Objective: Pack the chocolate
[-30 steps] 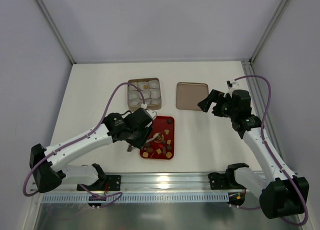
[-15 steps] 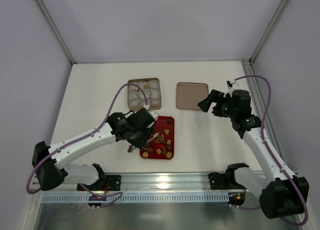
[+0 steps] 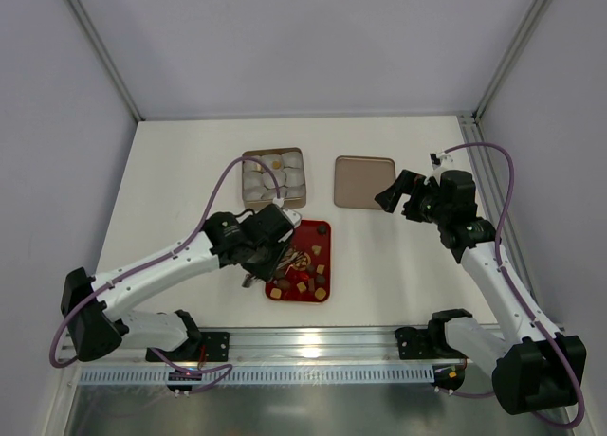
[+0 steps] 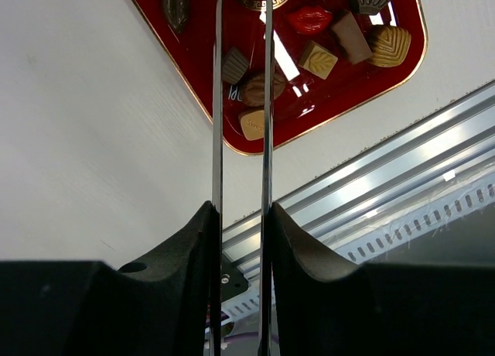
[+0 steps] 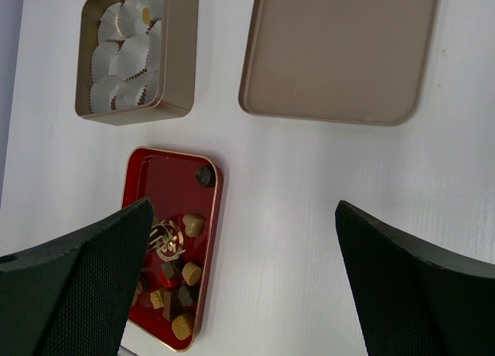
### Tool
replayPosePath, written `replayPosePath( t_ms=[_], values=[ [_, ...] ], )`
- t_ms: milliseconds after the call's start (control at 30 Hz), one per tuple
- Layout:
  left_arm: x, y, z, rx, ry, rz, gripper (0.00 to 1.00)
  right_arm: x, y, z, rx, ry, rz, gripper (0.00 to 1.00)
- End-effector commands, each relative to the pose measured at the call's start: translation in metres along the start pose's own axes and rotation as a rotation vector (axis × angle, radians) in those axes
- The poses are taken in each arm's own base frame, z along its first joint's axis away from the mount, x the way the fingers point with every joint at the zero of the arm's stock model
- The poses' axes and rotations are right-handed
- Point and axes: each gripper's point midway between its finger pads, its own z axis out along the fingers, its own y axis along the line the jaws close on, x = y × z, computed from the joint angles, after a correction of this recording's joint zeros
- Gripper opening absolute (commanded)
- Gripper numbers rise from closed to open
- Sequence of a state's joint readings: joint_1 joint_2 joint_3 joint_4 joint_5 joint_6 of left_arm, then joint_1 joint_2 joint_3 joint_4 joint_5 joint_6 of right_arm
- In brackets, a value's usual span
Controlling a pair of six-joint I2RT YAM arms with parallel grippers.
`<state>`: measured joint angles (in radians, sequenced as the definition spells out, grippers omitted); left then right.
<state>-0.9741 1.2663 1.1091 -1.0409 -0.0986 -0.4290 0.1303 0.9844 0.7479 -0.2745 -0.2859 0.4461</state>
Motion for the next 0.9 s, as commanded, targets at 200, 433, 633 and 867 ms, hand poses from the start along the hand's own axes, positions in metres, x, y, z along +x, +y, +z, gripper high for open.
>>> replayPosePath(
  t_ms=[200,433,633,867],
  values=[
    [-0.027,0.002,-0.022,-0.025,-0.097,-0.001,0.22,-0.009,0.005,-0.002,-0.012,-0.030,-0.032,1.00],
    [-0.038,0.004,-0.035,-0.035,-0.147,-0.014,0.22,-0.008,0.005,-0.002,-0.012,-0.026,-0.031,1.00],
    [-0.054,0.006,-0.047,-0.054,-0.197,-0.018,0.23,-0.008,0.005,-0.002,-0.014,-0.027,-0.030,1.00],
    [-0.079,0.018,-0.057,-0.094,-0.236,-0.036,0.23,-0.008,0.006,-0.002,-0.015,-0.026,-0.030,1.00]
  ],
)
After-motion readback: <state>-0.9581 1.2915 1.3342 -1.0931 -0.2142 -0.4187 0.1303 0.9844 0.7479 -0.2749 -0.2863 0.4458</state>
